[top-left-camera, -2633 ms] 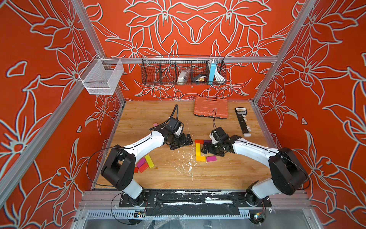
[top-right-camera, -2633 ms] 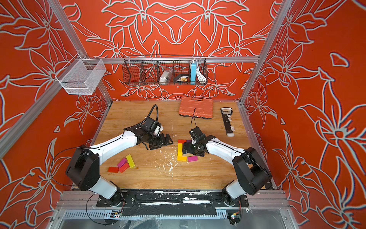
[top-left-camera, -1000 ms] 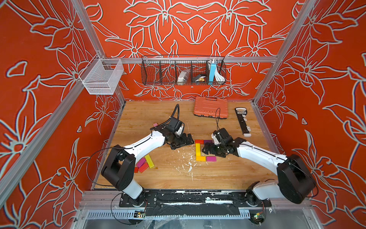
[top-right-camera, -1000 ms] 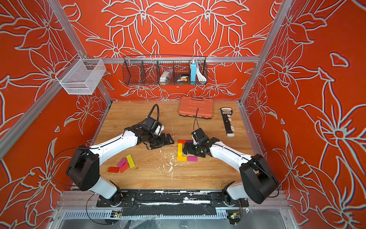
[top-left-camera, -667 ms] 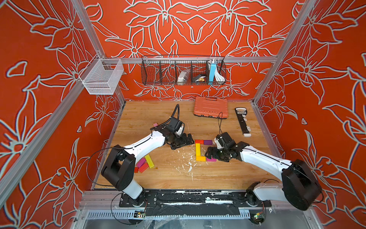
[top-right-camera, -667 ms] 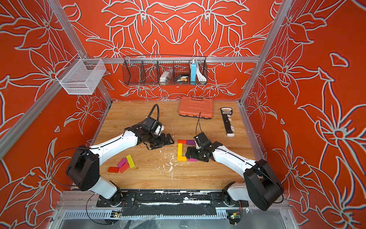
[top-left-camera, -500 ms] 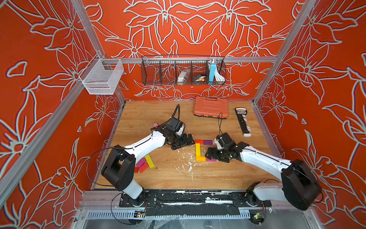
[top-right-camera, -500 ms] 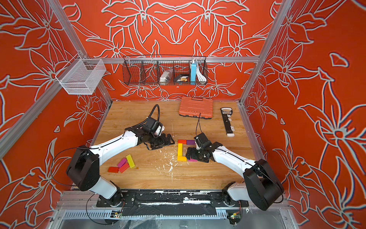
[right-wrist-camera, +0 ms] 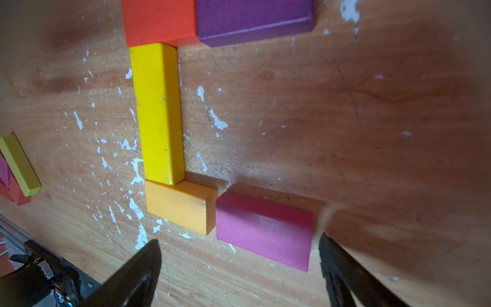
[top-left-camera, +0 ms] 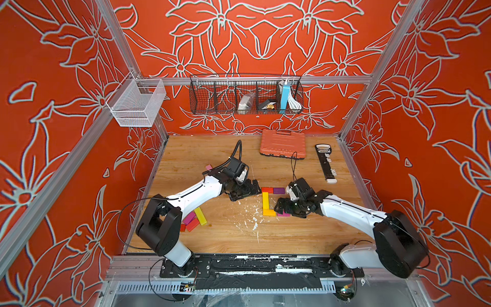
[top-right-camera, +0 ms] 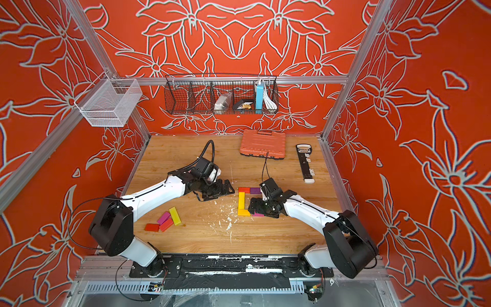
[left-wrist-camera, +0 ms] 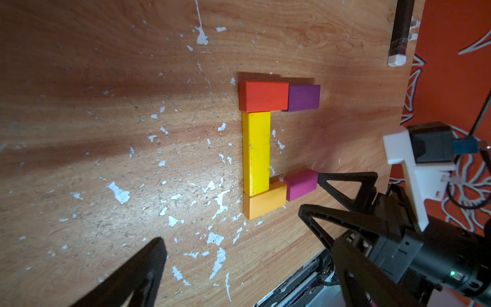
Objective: Assemble the letter c with building blocks
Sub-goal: Assemble the building block at the center of the board.
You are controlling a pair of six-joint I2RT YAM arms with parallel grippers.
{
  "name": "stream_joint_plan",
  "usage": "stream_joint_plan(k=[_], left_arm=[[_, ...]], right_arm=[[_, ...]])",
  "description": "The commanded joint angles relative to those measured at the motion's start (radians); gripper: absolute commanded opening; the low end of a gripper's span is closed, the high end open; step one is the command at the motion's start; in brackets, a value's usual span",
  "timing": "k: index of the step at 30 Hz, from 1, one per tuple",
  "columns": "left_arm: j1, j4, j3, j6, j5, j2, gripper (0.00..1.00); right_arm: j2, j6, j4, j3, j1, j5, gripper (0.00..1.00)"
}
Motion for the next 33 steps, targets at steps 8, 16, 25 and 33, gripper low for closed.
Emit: stream_joint_plan(k=[8,16,25,33], left_arm=[[-0.006,0.006,0.011,-0.002,-0.006,0.014,0.98],[-0.007,0.006,0.013,-0.002,-0.006,0.013,0.98],[-0.007,0.005,0.013,-0.002,-0.009,0.011,0.98],[-0.008,0.003,0.016,-0.003,-0.009,0.013,0.98]], right_arm=[[0.017,0.003,0.020,-0.002,-0.005,-0.033,0.94],[0.018,0.007,0.023,-0.004,-0.005,-0.035,0.94],[0.015,0.009,0.026,-0.007,-0.005,-0.038,0.94],[0.015,0.011,0.028,-0.007,-0.005,-0.042,0.94]])
